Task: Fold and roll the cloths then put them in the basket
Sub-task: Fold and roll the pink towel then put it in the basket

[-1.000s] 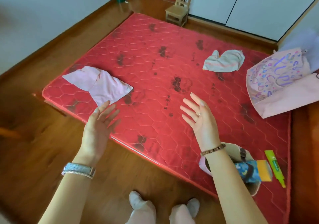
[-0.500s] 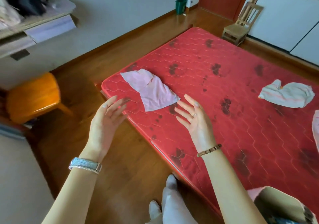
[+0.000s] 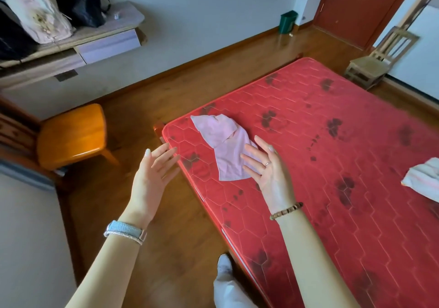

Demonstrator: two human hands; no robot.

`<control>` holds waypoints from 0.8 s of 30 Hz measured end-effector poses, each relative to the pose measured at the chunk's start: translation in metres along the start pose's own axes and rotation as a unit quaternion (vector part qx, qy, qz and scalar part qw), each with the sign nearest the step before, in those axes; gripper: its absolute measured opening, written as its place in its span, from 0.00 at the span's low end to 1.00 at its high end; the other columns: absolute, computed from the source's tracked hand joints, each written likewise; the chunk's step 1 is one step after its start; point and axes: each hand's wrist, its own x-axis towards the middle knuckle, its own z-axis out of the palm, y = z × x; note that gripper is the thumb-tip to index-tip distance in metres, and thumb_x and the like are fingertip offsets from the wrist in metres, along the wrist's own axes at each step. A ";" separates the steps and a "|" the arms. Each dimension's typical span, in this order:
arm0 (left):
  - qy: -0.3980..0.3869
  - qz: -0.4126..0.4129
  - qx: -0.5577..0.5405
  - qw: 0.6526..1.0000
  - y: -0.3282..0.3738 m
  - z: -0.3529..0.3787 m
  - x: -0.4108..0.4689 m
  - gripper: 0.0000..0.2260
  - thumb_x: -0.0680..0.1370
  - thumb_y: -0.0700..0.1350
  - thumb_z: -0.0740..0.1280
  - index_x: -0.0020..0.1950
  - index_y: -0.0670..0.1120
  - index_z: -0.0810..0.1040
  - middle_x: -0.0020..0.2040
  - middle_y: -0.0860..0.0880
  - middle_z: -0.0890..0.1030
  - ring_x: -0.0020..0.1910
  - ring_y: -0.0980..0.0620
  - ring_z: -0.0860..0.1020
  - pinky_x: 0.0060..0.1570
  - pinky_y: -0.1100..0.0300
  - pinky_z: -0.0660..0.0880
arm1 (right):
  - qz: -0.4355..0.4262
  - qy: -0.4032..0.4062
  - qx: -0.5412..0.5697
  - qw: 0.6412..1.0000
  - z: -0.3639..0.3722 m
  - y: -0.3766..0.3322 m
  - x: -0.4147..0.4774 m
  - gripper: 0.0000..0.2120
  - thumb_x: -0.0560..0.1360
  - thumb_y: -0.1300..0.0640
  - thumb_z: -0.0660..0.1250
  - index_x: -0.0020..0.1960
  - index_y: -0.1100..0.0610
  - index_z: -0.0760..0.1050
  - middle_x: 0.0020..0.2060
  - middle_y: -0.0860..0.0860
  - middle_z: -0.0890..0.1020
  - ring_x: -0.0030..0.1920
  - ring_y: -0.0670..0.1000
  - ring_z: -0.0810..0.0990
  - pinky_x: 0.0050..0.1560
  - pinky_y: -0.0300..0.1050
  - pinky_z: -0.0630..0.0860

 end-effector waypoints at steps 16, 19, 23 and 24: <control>-0.003 -0.043 -0.018 0.999 -0.007 0.037 0.118 0.23 0.84 0.57 0.52 0.70 0.46 0.73 0.66 0.47 0.80 0.64 0.49 0.79 0.60 0.53 0.76 | 0.010 0.039 0.009 0.999 -0.001 -0.025 0.114 0.19 0.83 0.46 0.54 0.68 0.50 0.73 0.60 0.51 0.82 0.61 0.53 0.81 0.65 0.54 0.74; -0.017 -0.060 -0.014 0.998 -0.013 0.046 0.142 0.23 0.83 0.57 0.53 0.69 0.45 0.74 0.65 0.46 0.80 0.64 0.49 0.79 0.62 0.52 0.75 | 0.013 0.072 0.025 0.997 -0.012 -0.025 0.127 0.19 0.83 0.44 0.55 0.68 0.49 0.74 0.59 0.51 0.83 0.60 0.53 0.81 0.67 0.57 0.73; -0.044 -0.094 -0.010 0.995 -0.023 0.061 0.181 0.23 0.83 0.57 0.55 0.70 0.45 0.74 0.64 0.46 0.81 0.64 0.48 0.79 0.63 0.50 0.73 | 0.026 0.124 0.055 0.990 -0.022 -0.027 0.148 0.18 0.83 0.45 0.55 0.65 0.49 0.76 0.60 0.52 0.82 0.59 0.52 0.82 0.68 0.57 0.72; -0.053 -0.103 -0.011 0.993 -0.026 0.066 0.193 0.23 0.83 0.57 0.56 0.69 0.45 0.75 0.64 0.46 0.81 0.64 0.48 0.79 0.63 0.50 0.73 | 0.028 0.135 0.063 0.988 -0.023 -0.027 0.155 0.18 0.83 0.45 0.54 0.66 0.50 0.76 0.60 0.53 0.82 0.59 0.52 0.82 0.68 0.57 0.72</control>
